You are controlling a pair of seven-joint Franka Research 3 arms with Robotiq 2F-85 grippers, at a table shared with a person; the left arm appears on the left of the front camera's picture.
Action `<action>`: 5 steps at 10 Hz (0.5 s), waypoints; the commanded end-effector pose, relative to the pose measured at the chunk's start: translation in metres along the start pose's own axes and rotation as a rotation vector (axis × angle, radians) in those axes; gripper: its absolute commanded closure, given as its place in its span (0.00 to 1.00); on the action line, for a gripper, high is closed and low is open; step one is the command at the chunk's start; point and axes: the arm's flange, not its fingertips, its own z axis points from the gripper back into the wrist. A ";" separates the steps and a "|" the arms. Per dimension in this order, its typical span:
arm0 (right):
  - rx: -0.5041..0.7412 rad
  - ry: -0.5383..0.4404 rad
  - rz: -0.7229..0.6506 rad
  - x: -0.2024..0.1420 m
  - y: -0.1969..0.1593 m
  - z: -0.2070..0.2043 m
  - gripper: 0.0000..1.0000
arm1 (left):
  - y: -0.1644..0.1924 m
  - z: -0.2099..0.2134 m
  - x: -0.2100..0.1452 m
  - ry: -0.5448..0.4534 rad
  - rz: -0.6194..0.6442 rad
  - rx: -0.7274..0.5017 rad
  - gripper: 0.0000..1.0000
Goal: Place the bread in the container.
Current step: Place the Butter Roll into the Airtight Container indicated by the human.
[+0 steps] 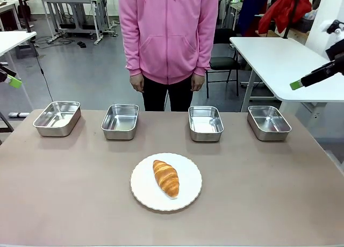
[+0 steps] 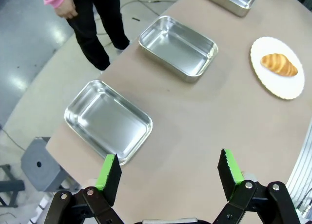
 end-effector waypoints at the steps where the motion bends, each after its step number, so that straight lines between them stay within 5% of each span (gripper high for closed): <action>1: -0.018 -0.026 0.003 0.009 -0.012 0.010 0.00 | 0.009 0.016 -0.001 -0.025 0.006 0.015 0.00; 5: 0.024 -0.083 0.023 0.025 -0.021 0.023 0.00 | 0.019 0.043 -0.006 -0.130 0.015 -0.022 0.00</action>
